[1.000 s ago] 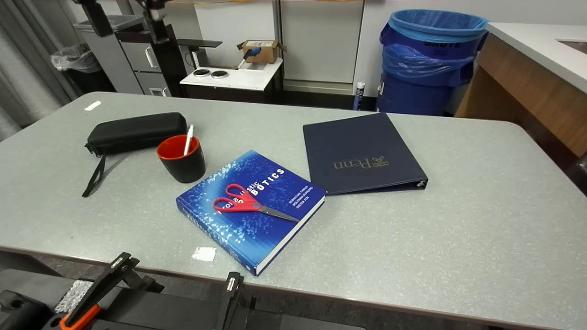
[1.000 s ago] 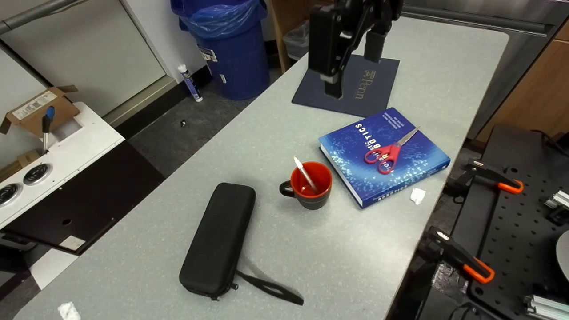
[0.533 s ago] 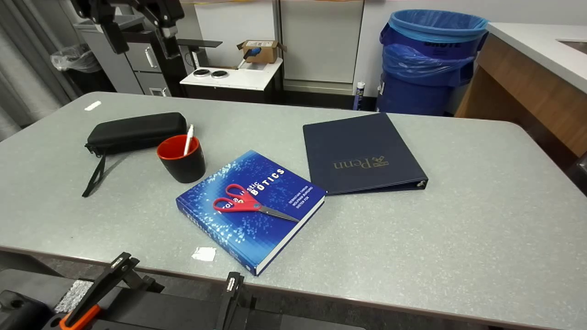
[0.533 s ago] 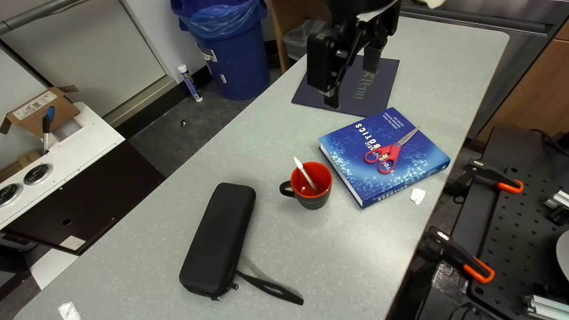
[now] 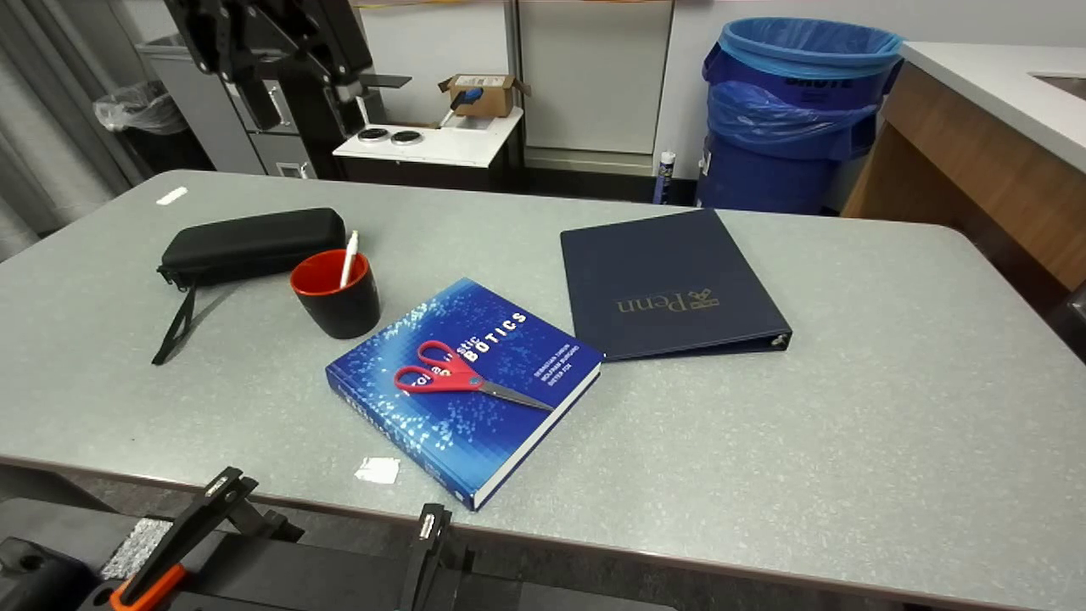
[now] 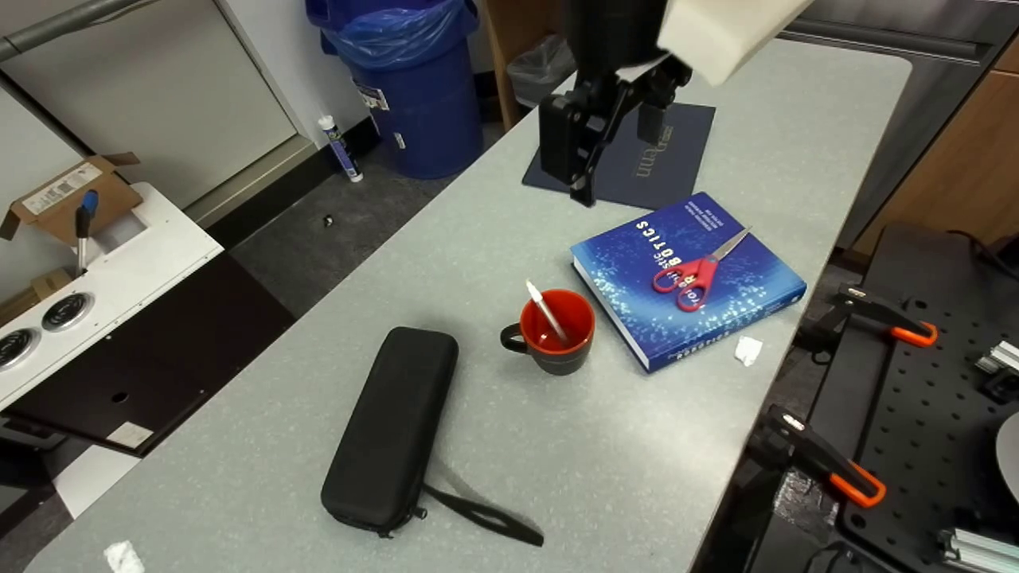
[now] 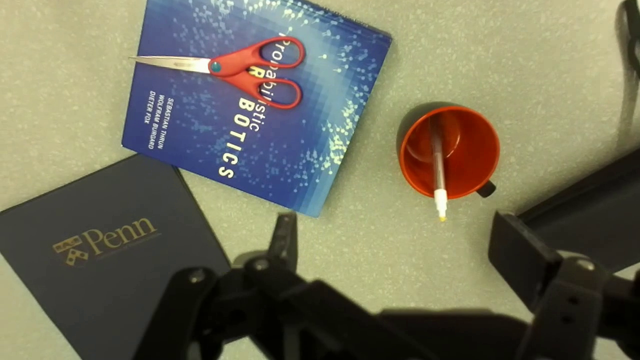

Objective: Move the white pen from the mug and put it on the table

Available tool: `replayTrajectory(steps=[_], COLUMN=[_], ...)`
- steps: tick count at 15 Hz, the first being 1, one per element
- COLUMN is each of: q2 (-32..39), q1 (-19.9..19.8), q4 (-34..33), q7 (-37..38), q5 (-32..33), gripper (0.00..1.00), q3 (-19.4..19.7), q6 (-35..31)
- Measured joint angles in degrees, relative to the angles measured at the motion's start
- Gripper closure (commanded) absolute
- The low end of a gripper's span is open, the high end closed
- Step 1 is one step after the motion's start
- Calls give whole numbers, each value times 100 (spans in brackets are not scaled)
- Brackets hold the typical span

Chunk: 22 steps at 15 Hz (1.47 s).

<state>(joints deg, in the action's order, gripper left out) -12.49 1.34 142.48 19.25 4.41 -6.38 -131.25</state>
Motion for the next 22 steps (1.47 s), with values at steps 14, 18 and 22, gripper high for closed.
replayTrajectory(steps=[14,18,22], q2=[1966,2073,2462], q1=[128,251,530], q4=[-420,-468,-689], q7=[1232,1231,1435], q5=[631,630,636], gripper=[0,0,0], q3=[100,125,216], q6=[-1570,-1623,-1953])
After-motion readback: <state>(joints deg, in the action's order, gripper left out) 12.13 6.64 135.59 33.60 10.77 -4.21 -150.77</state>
